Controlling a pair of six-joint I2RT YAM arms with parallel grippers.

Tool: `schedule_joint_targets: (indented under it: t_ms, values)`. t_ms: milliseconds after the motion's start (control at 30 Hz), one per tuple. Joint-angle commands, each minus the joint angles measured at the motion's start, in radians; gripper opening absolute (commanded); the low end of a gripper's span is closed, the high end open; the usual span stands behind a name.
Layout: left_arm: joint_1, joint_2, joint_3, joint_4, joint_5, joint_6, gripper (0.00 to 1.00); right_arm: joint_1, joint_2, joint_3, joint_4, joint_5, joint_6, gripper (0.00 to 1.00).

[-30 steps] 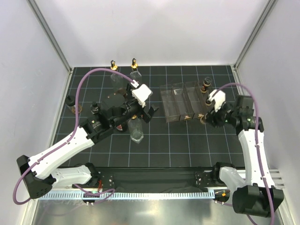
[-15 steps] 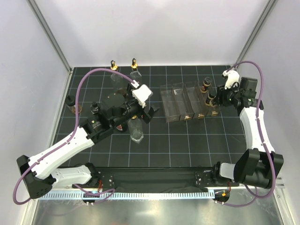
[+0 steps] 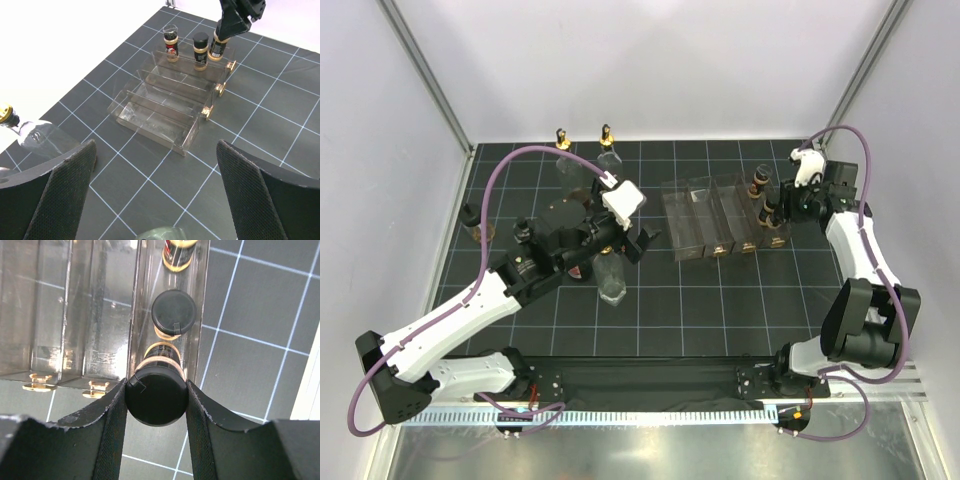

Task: Organize the condiment bottles
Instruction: Place the bottle in the storage box.

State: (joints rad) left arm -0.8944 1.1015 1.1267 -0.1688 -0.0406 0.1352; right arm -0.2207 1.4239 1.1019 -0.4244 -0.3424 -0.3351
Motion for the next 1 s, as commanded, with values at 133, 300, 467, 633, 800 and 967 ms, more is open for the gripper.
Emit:
schedule_joint_targets:
  t_ms: [133, 300, 467, 633, 800, 967]
  values:
    - [0.0, -0.02, -0.005, 0.037, 0.016, -0.006, 1.0, -0.003, 0.059, 0.036, 0.073, 0.0, 0.001, 0.05]
    - [0.0, -0.019, -0.005, 0.037, 0.016, -0.008, 1.0, -0.003, 0.116, 0.039, 0.076, 0.0, -0.012, 0.14]
    - [-0.001, -0.015, -0.005, 0.035, 0.019, -0.009, 1.0, -0.003, 0.156, 0.03, 0.087, 0.014, -0.033, 0.26]
    - [-0.001, -0.014, -0.007, 0.037, 0.021, -0.009, 1.0, -0.003, 0.162, 0.021, 0.084, 0.023, -0.045, 0.45]
    - [-0.006, -0.015, -0.007, 0.037, 0.025, -0.009, 1.0, -0.003, 0.129, 0.013, 0.072, 0.026, -0.053, 0.72]
    - [-0.011, -0.017, -0.005, 0.037, 0.03, -0.009, 1.0, -0.003, 0.054, 0.007, 0.044, 0.031, -0.058, 0.77]
